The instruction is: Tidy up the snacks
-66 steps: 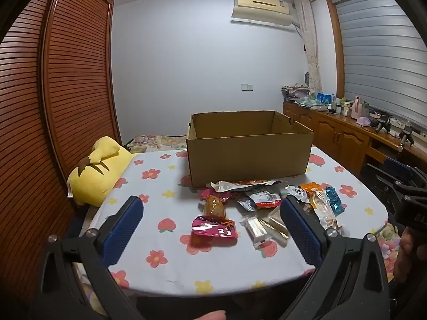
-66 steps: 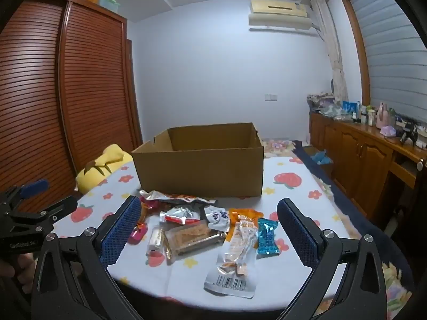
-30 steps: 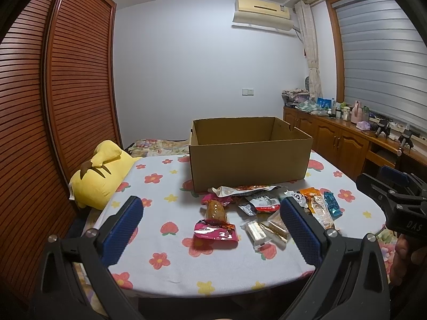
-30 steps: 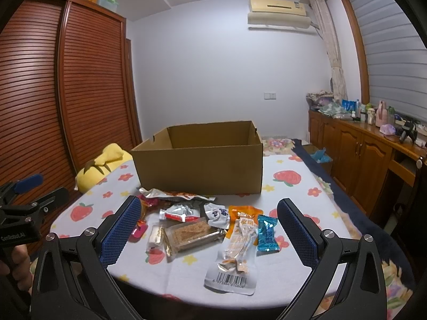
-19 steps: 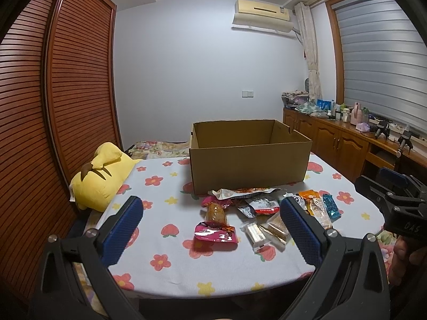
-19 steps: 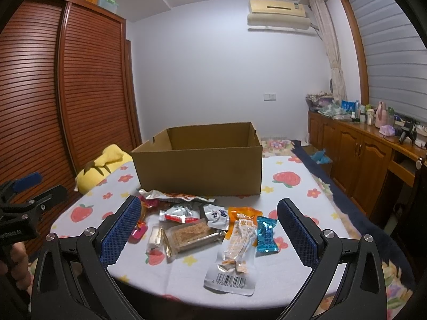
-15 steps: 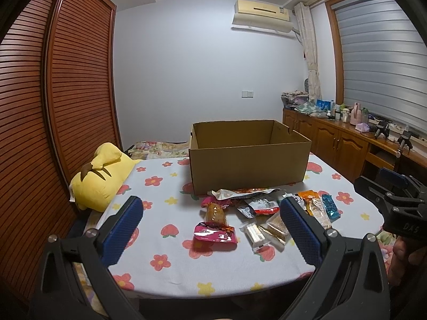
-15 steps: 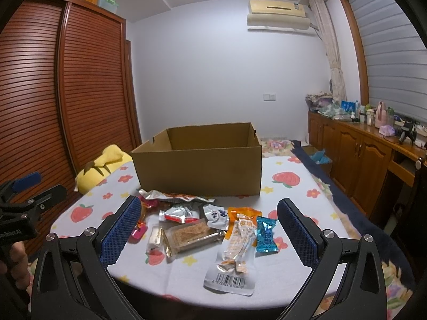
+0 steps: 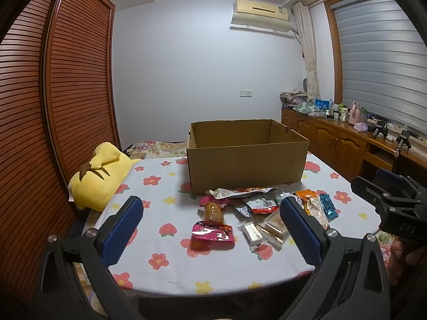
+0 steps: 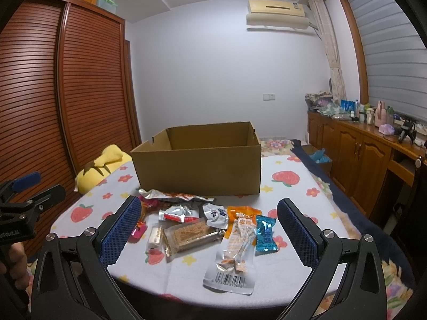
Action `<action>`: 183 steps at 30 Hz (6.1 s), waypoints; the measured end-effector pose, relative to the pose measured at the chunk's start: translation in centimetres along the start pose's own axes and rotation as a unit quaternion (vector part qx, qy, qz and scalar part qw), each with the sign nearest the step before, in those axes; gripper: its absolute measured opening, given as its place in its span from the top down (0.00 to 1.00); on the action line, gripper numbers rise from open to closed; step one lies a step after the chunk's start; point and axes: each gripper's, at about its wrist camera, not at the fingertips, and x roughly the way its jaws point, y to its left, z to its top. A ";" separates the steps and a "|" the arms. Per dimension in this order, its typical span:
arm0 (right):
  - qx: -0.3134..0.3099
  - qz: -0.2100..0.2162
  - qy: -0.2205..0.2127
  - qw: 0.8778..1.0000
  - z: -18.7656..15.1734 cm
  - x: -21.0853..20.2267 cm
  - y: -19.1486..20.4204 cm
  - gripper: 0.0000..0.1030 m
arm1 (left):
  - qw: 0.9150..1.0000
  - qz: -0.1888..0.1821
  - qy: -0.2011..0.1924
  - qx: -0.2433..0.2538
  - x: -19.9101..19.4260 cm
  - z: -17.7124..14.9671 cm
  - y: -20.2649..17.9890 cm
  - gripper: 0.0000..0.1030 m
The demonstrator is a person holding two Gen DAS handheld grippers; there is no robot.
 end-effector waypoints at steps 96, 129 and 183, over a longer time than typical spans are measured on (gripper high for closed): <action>-0.042 -0.009 0.221 0.974 -5.3 14.8 -9.6 0.78 | 0.953 -0.103 0.283 0.026 22.9 -3.7 1.8 0.58; -0.076 0.061 0.170 0.981 2.9 11.3 -6.7 0.81 | 0.979 -0.120 0.162 0.026 16.5 5.2 2.9 0.62; -0.085 0.126 0.179 0.972 12.0 23.6 -6.7 0.72 | 0.970 -0.116 0.202 0.064 31.7 11.8 -1.7 0.60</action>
